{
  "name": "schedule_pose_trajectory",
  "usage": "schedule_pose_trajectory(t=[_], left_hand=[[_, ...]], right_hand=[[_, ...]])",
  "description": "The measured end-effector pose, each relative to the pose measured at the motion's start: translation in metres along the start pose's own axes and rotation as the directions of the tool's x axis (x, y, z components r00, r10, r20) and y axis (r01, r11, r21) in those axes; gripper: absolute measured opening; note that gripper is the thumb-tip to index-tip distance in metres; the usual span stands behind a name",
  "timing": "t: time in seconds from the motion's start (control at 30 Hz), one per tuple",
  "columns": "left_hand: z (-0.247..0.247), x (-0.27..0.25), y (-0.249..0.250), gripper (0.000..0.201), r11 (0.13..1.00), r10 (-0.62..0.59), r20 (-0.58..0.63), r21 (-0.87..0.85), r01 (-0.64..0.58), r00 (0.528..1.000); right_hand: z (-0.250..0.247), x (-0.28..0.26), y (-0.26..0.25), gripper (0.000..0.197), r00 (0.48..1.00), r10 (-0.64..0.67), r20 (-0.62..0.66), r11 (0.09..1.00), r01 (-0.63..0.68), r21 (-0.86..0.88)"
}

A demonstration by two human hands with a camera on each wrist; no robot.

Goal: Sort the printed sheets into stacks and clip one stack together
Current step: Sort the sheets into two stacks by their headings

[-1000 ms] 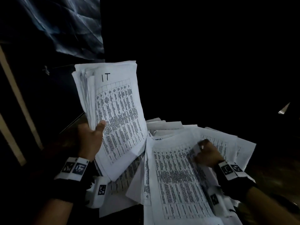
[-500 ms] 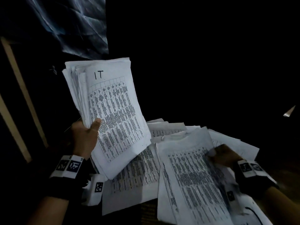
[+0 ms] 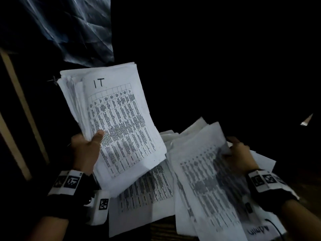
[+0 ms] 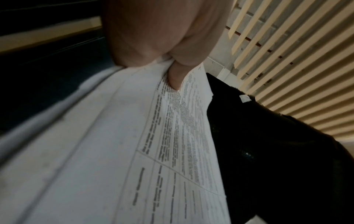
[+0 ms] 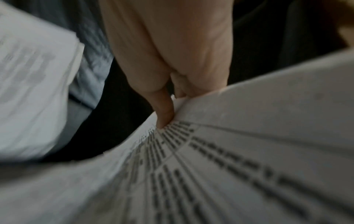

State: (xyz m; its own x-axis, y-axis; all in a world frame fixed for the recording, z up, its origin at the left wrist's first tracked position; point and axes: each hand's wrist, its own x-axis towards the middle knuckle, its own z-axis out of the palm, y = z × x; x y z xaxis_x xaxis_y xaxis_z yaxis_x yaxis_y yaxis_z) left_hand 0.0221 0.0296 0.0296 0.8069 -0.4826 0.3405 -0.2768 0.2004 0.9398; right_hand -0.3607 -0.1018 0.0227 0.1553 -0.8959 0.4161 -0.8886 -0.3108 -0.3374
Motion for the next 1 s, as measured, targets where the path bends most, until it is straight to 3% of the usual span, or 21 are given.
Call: schedule_pose_trajectory(t=[0.03, 0.07, 0.13, 0.17, 0.2, 0.27, 0.4, 0.47, 0.53, 0.6, 0.63, 0.7, 0.77, 0.9, 1.0], left_hand=[[-0.001, 0.005, -0.005, 0.087, 1.000, -0.027, 0.000, -0.006, 0.027, 1.000], [-0.002, 0.010, -0.009, 0.096, 0.998, -0.054, 0.017, -0.023, 0.054, 0.998], [0.002, 0.012, -0.006, 0.062, 0.978, -0.120, 0.100, -0.161, 0.135, 0.988], [0.004, 0.010, -0.002, 0.043, 0.954, -0.143, 0.186, -0.235, 0.186, 0.972], [0.008, 0.008, -0.003, 0.042, 0.936, -0.132, 0.288, -0.279, 0.215, 0.949], [0.017, -0.001, -0.004, 0.058, 0.893, -0.097, 0.455, -0.353, 0.279, 0.885], [0.037, -0.030, 0.001, 0.099, 0.808, -0.057, 0.639, -0.422, 0.411, 0.767], [0.046, -0.040, 0.001, 0.108, 0.794, -0.061, 0.675, -0.413, 0.445, 0.735], [0.055, -0.043, -0.002, 0.103, 0.812, -0.056, 0.693, -0.387, 0.436, 0.719], [0.061, -0.046, -0.001, 0.084, 0.861, -0.053, 0.677, -0.341, 0.377, 0.734], [0.063, -0.045, 0.000, 0.075, 0.892, -0.064, 0.641, -0.307, 0.332, 0.765], [0.066, -0.042, -0.002, 0.081, 0.940, -0.110, 0.522, -0.223, 0.260, 0.846], [0.066, -0.039, 0.002, 0.091, 0.970, -0.093, 0.439, -0.161, 0.180, 0.894], [0.066, -0.049, 0.033, 0.059, 0.992, 0.087, 0.360, -0.114, -0.048, 0.929], [0.059, -0.046, 0.047, 0.096, 0.980, 0.196, 0.347, -0.091, -0.175, 0.917]], right_hand=[[-0.014, 0.005, -0.002, 0.039, 0.998, -0.001, -0.060, 1.000, 0.002, 0.014], [-0.029, 0.010, -0.003, 0.031, 0.995, 0.016, -0.097, 0.999, -0.013, 0.029], [-0.055, 0.020, -0.008, 0.009, 0.992, 0.049, -0.119, 0.996, -0.039, 0.084], [-0.062, 0.026, -0.009, 0.014, 0.990, 0.059, -0.130, 0.992, -0.044, 0.115], [-0.069, 0.029, -0.013, 0.017, 0.988, 0.065, -0.141, 0.985, -0.040, 0.170], [-0.074, 0.033, -0.022, 0.019, 0.988, 0.062, -0.143, 0.950, -0.015, 0.310], [-0.067, 0.029, -0.053, 0.018, 0.994, 0.083, -0.072, 0.812, -0.026, 0.583], [-0.061, 0.022, -0.070, 0.015, 0.997, 0.080, 0.005, 0.709, -0.060, 0.702], [-0.056, 0.014, -0.083, 0.009, 0.998, 0.040, 0.041, 0.664, -0.057, 0.746], [-0.049, 0.012, -0.093, 0.009, 0.999, 0.017, 0.037, 0.626, -0.040, 0.779], [-0.047, 0.013, -0.097, 0.014, 0.999, 0.027, 0.042, 0.594, -0.050, 0.803], [-0.047, 0.013, -0.106, 0.038, 0.994, 0.058, 0.097, 0.526, -0.113, 0.843], [-0.047, 0.013, -0.110, 0.054, 0.989, 0.040, 0.143, 0.542, -0.142, 0.829], [-0.035, 0.012, -0.105, 0.021, 0.999, 0.022, -0.025, 0.734, 0.001, 0.680], [-0.034, 0.008, -0.106, 0.016, 0.987, 0.038, -0.159, 0.743, 0.078, 0.665]])
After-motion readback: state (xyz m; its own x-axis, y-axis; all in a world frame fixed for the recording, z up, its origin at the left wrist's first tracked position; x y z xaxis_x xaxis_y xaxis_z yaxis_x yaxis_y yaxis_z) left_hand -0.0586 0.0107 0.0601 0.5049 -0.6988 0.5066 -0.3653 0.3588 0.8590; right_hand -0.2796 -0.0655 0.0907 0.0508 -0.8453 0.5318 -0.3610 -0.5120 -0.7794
